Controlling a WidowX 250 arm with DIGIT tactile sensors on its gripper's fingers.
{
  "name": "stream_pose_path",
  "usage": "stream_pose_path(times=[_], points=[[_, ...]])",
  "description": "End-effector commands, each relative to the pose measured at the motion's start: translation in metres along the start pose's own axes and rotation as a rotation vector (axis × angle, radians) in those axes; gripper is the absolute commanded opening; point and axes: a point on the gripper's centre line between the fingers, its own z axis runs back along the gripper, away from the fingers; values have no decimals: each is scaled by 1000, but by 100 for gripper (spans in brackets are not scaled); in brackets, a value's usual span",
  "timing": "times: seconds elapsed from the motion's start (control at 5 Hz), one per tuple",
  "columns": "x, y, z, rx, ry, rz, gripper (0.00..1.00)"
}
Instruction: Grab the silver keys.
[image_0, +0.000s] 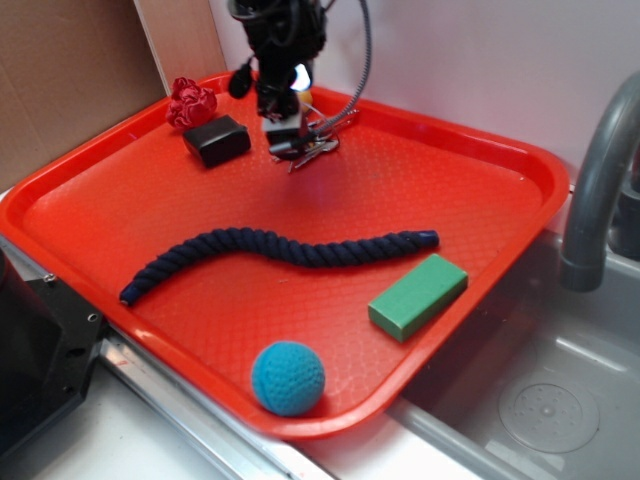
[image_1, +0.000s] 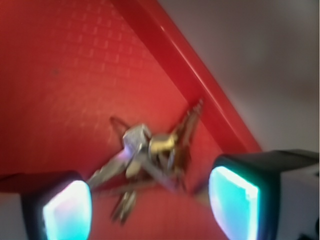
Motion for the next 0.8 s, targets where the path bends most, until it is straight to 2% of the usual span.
stream_pose_path(times=[0.0,0.2,0.6], points=[[14,18,-2,13,-40,12,100],[12,15,3,0,-43,16,0],[11,11,8,-13,-42,16,0]])
